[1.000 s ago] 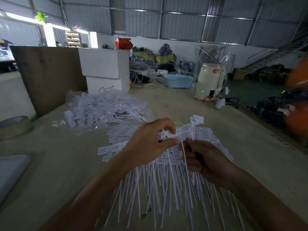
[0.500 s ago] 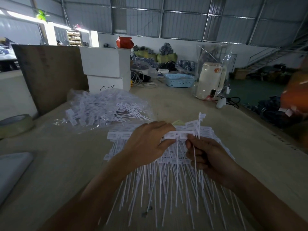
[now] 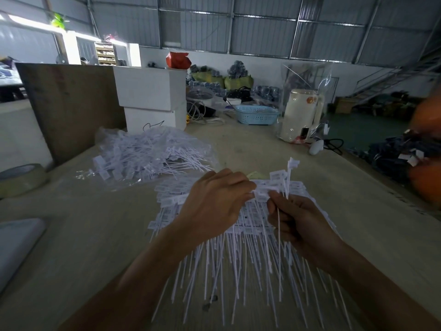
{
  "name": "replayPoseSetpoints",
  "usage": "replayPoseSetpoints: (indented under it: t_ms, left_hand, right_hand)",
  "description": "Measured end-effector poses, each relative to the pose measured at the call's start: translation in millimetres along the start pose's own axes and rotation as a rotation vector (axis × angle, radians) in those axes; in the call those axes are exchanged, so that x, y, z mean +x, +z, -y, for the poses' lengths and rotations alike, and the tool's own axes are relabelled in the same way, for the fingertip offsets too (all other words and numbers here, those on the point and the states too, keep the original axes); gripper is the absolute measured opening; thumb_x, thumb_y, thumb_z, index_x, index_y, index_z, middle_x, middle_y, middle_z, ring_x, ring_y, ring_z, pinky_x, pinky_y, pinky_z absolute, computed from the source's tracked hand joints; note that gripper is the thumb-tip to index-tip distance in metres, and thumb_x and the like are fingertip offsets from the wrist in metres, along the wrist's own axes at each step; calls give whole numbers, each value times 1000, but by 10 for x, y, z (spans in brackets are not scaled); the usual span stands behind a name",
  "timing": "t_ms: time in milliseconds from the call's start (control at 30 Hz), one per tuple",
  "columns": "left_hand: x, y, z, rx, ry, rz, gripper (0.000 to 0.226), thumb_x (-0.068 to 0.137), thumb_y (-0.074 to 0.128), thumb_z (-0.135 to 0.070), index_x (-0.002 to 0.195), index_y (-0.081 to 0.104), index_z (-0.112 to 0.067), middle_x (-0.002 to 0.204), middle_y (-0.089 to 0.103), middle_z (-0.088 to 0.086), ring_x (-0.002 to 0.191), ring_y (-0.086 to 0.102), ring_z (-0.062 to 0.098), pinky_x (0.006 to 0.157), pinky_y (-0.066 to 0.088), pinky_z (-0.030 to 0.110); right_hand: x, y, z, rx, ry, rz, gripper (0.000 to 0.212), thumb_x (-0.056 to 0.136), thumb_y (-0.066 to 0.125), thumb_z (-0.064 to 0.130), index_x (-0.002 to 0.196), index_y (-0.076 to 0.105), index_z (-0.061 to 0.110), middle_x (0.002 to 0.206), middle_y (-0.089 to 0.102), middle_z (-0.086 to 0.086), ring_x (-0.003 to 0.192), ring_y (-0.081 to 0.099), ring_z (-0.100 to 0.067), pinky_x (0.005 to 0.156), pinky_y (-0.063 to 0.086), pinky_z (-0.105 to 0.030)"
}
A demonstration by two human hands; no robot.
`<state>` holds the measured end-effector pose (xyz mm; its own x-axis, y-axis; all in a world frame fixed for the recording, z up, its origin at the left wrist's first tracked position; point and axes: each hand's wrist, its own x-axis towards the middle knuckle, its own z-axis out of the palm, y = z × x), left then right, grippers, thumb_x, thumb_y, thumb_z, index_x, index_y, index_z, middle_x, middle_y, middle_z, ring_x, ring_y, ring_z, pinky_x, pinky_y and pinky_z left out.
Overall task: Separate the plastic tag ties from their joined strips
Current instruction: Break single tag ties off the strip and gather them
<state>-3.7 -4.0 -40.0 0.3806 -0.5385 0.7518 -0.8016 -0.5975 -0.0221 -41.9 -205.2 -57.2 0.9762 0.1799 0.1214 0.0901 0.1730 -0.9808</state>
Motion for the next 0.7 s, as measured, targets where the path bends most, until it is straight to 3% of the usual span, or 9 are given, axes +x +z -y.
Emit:
replayPoseSetpoints:
  t_ms: [167,500,700]
  left_hand:
    - [4,12,-16,-180,-109,34,22,97,55,-22,103,74,-13,99,71,-1,89,65,22,72,53,38]
    - [26,33,8,-378,-248,71,16,97,61,-19,100,75,-13,100,72,-4,91,66,13,79,53,37]
    - [45,29,1,-590,-346,23,11,93,66,-12,90,77,-11,84,73,-6,72,64,-2,66,46,12]
  right_hand:
    - [-14,-22,10,-56,-23,1,35,94,58,32,68,58,8,58,19,-2,52,11,-20,42,23,-23]
    - [11,-77,-33,-56,-51,49,36,96,58,34,70,60,8,60,17,-4,51,12,-18,43,25,-21]
    - [2,-54,-28,-66,-81,52,37,99,52,29,69,57,10,56,24,0,49,14,-15,43,23,-23]
